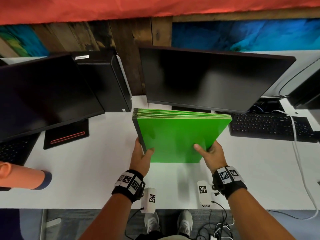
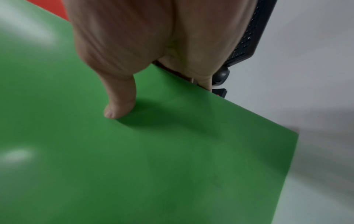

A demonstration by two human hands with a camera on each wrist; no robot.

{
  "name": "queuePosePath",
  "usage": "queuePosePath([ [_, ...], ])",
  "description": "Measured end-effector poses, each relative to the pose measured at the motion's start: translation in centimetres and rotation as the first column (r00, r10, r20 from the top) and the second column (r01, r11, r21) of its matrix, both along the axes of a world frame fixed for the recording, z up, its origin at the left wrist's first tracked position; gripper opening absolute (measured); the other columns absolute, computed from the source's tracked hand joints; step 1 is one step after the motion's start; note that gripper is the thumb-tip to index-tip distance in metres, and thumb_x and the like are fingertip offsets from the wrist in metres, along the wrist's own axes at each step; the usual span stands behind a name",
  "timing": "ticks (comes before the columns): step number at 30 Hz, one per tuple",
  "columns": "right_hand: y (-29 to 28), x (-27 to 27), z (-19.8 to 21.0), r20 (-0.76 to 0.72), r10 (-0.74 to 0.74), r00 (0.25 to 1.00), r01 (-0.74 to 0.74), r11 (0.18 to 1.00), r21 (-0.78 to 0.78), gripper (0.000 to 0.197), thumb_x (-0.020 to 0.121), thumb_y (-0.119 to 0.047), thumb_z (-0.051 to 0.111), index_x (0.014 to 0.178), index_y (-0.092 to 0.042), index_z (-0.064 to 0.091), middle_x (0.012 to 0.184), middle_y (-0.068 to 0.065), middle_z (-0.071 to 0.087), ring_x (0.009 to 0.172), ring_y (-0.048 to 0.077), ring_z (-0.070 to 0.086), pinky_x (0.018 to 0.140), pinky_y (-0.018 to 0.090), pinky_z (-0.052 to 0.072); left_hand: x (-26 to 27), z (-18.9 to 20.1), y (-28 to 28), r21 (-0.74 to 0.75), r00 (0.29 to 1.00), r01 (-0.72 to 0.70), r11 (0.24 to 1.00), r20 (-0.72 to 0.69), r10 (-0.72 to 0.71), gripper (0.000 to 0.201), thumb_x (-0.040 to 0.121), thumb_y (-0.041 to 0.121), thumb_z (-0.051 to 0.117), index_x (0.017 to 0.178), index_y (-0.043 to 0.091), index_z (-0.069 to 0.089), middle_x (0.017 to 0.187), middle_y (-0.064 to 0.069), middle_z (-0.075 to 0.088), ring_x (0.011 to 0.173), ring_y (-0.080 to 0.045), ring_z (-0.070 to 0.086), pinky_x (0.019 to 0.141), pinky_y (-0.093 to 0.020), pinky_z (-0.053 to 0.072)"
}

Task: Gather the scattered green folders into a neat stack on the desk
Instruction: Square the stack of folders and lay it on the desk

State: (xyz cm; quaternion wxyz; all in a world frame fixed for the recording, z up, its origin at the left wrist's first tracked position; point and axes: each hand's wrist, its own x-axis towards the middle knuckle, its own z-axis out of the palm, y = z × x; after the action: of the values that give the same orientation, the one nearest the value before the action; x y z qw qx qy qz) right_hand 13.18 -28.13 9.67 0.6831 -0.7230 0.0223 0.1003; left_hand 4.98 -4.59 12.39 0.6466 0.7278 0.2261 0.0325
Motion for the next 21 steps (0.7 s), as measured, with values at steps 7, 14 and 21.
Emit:
queuePosePath([
  [7,0.4,0.6,0.2,0.026,-0.015,1.000,0.015,1.000,-0.026,0.030,0.082,-0.006,0.069,0.108,-0.019,0.062,0.108,0.005,0.071,0.102,0.021,0.068,0.091,0.040,0.053,1.9,0.2,-0.8,0.044,0.995,-0.084,0.995,0.058,0.082,0.040,0.075,0.006,0.036,0.113,0.017,0.035,0.104,-0.006,0.056,0.088,-0.020,0.054,0.087,-0.049,0.050],
  [14,-0.1,-0.1,0.6,0.064,-0.022,0.998,0.027,0.996,-0.089,0.024,0.082,-0.008,0.069,0.104,-0.013,0.061,0.097,-0.005,0.070,0.085,-0.006,0.067,0.076,0.012,0.051,1.7,0.0,-1.1,0.058,0.989,-0.102,0.993,0.115,0.095,0.044,0.073,0.005,0.032,0.116,0.014,0.030,0.106,-0.004,0.053,0.087,-0.013,0.052,0.080,-0.027,0.047],
  [21,0.1,-0.5,-0.5,0.027,-0.012,1.000,0.015,0.993,-0.116,0.027,0.084,-0.009,0.067,0.108,-0.016,0.059,0.100,-0.008,0.068,0.093,-0.001,0.066,0.078,0.012,0.050,1.3,-1.5,-0.9,0.124,0.998,-0.053,0.991,0.051,0.047,0.043,0.075,0.005,0.031,0.112,0.026,0.029,0.112,-0.009,0.055,0.094,-0.023,0.056,0.085,-0.035,0.049],
])
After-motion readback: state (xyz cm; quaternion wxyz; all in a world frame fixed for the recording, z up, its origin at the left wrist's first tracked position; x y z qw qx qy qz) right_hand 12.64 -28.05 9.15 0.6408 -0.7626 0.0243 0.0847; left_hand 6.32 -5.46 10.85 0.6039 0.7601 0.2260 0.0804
